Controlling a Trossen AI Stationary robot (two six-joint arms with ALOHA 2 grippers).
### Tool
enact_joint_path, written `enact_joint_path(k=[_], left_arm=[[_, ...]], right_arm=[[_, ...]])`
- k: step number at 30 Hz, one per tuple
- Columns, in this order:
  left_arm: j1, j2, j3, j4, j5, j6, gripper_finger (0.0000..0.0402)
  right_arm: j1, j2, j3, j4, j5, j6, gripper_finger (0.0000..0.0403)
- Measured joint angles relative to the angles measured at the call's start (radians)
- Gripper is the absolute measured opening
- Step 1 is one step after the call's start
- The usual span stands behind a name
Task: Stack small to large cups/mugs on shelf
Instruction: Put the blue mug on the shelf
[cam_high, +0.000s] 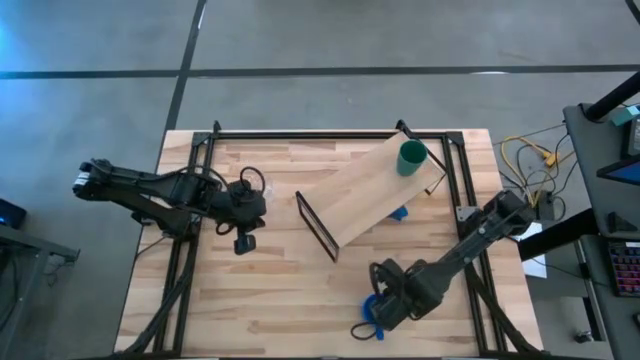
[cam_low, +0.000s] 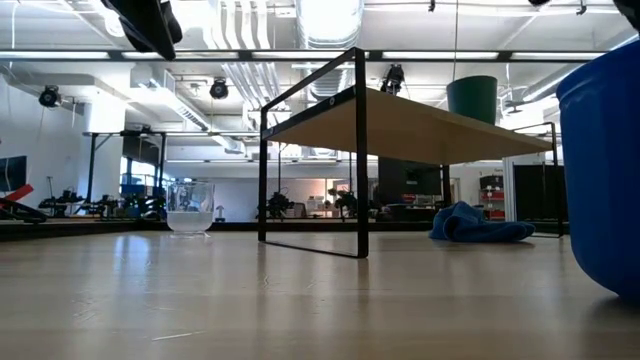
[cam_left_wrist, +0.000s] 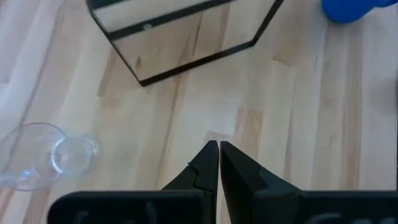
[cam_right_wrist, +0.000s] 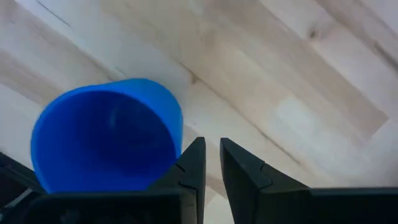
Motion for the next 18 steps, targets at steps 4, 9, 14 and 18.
enact_joint_path(k=[4, 9, 14, 18], left_arm=[[0.0, 0.024, 0.0, 0.0, 0.038, 0.0, 0.0002], [0.0, 0.046, 0.001, 0.001, 0.042, -0.001, 0.0002], [-0.001, 0.058, 0.001, 0.001, 0.043, 0.0, 0.0002], [0.0, 0.057, 0.001, 0.0, 0.043, 0.0, 0.0002]], right_arm=[[-0.002, 0.012, 0.008, 0.006, -0.025, 0.002, 0.0043], [-0.002, -0.019, 0.009, 0.033, -0.036, 0.031, 0.0043], [-0.002, -0.031, 0.01, 0.071, -0.052, 0.029, 0.0043], [-0.002, -0.016, 0.01, 0.08, -0.075, 0.009, 0.0043]])
